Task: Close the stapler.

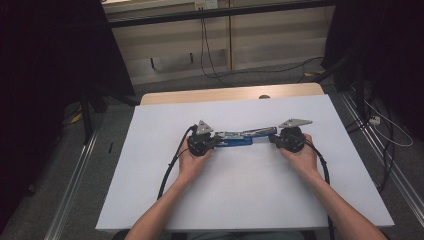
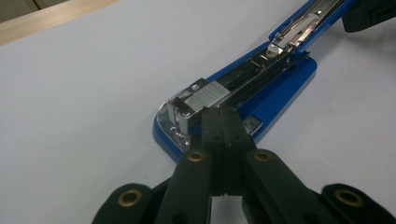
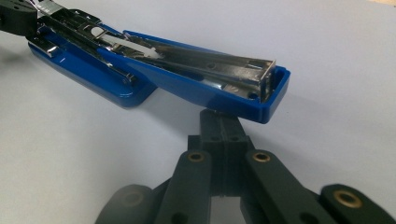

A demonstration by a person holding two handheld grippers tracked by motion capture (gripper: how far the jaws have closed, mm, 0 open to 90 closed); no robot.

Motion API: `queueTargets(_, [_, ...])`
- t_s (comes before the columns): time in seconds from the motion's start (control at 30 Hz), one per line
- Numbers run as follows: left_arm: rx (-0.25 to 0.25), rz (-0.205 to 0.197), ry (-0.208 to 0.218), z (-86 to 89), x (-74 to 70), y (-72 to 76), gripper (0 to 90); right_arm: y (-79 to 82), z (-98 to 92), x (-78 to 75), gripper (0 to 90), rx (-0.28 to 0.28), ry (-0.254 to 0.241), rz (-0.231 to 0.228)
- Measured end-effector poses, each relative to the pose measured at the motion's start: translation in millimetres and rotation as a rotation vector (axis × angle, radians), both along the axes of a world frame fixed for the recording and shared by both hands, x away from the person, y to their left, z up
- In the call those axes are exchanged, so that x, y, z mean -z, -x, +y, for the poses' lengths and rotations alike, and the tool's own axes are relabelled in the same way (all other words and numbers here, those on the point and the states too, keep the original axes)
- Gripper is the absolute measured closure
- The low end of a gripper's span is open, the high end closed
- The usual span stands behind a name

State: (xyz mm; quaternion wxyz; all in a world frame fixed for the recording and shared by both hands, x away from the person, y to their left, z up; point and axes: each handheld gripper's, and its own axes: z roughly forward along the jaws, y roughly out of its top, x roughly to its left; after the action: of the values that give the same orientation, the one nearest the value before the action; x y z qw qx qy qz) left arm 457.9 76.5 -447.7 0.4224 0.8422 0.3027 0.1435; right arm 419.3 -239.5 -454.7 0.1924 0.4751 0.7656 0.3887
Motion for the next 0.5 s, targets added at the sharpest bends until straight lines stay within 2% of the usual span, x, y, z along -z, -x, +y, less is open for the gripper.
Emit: queueTargets(0.5, [-0.001,-0.001,0.006,0.0,0.4,0.3,90.0,-0.4,0.6,-1.0,90.0,-0.007,-0.025,-0.037])
